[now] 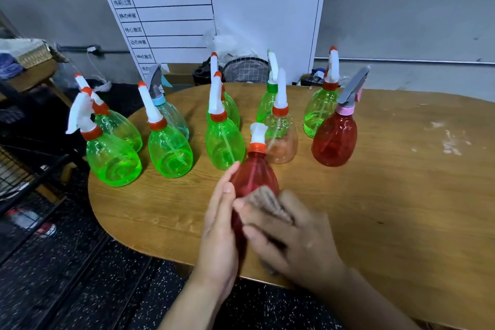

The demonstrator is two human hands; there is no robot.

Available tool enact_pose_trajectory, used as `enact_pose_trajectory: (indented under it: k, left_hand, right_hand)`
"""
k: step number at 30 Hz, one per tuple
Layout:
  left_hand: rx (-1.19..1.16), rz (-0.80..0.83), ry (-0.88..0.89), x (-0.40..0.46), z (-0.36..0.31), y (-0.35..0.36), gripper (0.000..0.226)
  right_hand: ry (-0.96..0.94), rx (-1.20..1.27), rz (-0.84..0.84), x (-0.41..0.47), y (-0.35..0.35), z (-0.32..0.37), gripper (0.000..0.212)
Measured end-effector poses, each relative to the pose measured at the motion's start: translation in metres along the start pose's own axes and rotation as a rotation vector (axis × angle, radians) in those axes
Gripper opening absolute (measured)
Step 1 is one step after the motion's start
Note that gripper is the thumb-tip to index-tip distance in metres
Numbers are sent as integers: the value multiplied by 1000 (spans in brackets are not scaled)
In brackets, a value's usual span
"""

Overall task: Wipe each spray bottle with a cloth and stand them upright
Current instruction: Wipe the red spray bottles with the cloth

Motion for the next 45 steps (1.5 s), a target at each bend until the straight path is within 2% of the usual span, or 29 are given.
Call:
enact_pose_trajectory:
  k: [2,4,7,10,12,15,17,21,24,31,36,42,45]
  left_hand:
    - [-26,3,1,-2,-3,1,42]
    - [-12,15,10,-2,-3,5,41]
    - [51,30,4,-1,-1,12,35]
    - [107,83,15,-4,4,18,40]
    - [119,145,14,-8,4,24,42]
    - [185,170,29,-12,1,29,70]
    - [155,171,8,-13,-1,29,79]
    - [35,184,-25,-12,4,30,60]
    - [3,197,-41,-12,3,33,55]
    - [56,181,-22,-8,9,29,45]
    - [59,116,4,-2,10,17,45]
    - [-37,21,26,1,-4,1,40]
    - [2,19,48,0,-9,1,41]
  right_hand:
    - [-120,-75,36,1,4,13,26]
    - [-118,-103,24,1,1,9,25]
    - [83,27,-73,-1,-12,-18,29]
    - [306,152,-163,-6,-22,-51,31]
    - [379,184,-197,-9,-26,-65,31]
    - [378,208,-190,-9,-25,-68,31]
    - [374,234,-204,-7,-24,-68,31]
    - [480,373,-339,-8,-29,-78,26]
    - [543,486,-407,-11,-30,-83,23]
    - [585,468,-314,-13,-20,-83,28]
    - [441,293,-168,-6,-13,-60,35]
    - [-40,85,5,5,1,5,25]
    - [-113,47,-4,6,-2,8,24]
Point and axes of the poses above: each hand's wrist, its own x-axis towards the middle knuckle, its own y-axis out of the palm, z = x × y, the point moved 8 cm from there along x, towards the middle knuckle, and after that the axes turned 12 degrees about -y, right-handed, at the moved point
